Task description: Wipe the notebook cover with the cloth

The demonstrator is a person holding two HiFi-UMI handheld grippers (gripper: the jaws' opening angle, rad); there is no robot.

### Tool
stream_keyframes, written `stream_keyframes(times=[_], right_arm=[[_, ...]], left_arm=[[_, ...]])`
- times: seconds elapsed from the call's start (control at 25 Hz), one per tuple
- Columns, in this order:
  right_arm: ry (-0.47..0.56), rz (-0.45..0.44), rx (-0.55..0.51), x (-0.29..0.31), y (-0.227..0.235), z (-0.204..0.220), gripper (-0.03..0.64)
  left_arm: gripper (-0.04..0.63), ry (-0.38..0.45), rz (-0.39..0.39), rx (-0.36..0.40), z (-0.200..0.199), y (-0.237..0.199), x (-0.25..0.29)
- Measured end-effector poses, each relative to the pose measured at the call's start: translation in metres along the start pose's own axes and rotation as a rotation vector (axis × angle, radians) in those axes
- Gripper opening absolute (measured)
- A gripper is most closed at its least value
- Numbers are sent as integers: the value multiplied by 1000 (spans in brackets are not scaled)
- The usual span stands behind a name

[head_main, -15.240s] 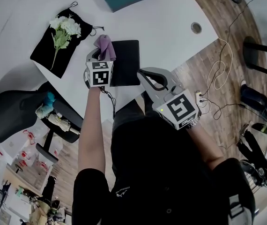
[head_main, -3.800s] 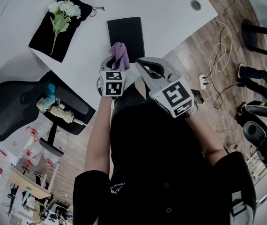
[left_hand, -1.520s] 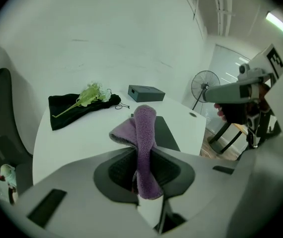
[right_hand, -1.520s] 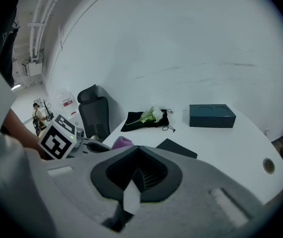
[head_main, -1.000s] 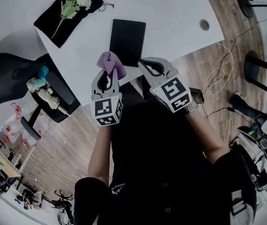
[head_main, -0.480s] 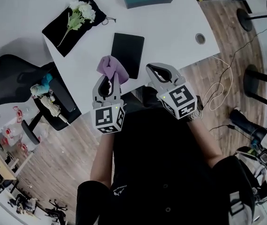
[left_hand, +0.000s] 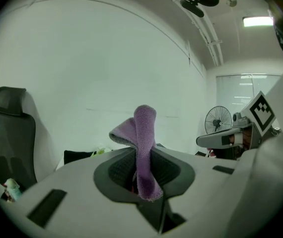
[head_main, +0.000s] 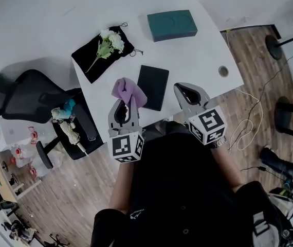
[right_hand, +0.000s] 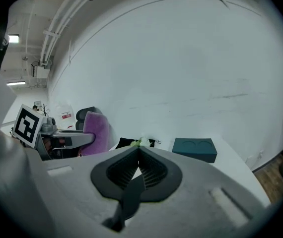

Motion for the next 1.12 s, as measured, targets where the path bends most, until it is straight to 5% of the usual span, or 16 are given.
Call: stream_keyframes(times=[0.48, 1.12], right_arm=[[214, 96, -83, -50, 19, -68, 3], [392, 125, -125, -70, 16, -111, 3]], left_arm=[[71, 205, -45, 86, -68, 2, -31], [71, 299, -107, 115, -102, -5, -49]])
Point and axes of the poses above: the fingertips, and each gripper's own axes: x forward along the fingers, y to its right, z out of its underside, the point moved 10 cm from there along -x, backward along the fingers, and after that the axes turned 15 degrees about -y, right-handed, at the moved point
